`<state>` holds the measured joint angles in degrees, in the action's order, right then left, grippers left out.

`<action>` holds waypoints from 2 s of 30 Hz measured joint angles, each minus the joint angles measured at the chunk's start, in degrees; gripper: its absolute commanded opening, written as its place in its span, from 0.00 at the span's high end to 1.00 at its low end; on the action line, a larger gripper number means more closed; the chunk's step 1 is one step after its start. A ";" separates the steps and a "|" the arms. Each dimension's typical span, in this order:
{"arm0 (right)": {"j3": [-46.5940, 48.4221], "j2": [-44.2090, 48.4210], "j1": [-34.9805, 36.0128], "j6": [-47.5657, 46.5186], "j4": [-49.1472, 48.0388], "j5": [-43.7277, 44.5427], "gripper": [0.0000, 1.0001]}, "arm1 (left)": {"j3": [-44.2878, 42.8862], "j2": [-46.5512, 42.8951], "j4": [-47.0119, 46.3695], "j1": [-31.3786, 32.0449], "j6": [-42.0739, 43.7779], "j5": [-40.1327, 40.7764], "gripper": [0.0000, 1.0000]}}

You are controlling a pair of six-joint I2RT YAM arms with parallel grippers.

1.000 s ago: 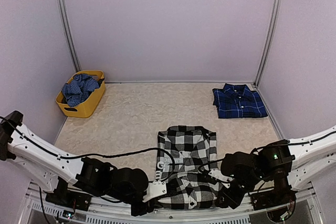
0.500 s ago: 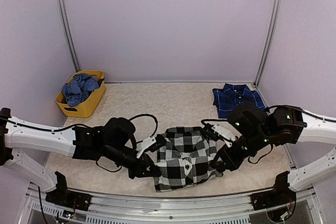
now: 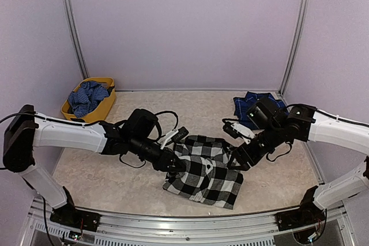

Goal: Fold and stack the long sleeve shirts
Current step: Fold the 2/3-rectangle-folded shirt at the center of the board.

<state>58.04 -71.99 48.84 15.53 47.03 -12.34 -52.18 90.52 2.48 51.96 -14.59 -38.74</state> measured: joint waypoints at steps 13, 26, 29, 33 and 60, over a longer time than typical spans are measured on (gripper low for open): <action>-9.75 2.08 0.00 -0.61 -8.85 -3.32 0.11 | 0.00 0.90 -0.55 -0.85 -0.39 -2.23 1.00; -11.41 -5.62 -1.14 -3.89 -17.51 -6.14 0.21 | 1.38 0.15 -2.12 -1.68 -0.42 -3.19 1.00; -12.11 -6.12 -1.29 -4.59 -18.18 -7.89 0.41 | 2.10 -0.35 -2.58 -2.03 -0.42 -3.34 1.00; -12.50 -6.14 -1.36 -5.42 -18.91 -11.58 0.78 | 3.21 -0.83 -3.41 -2.45 -0.50 -3.45 1.00; -20.17 7.72 10.88 11.43 -30.77 -27.39 1.00 | 18.36 -27.47 -7.54 4.31 -18.05 0.04 1.00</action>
<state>37.87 -64.27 59.72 26.96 16.25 -39.72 -33.82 63.05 -5.06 56.27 -32.64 -38.70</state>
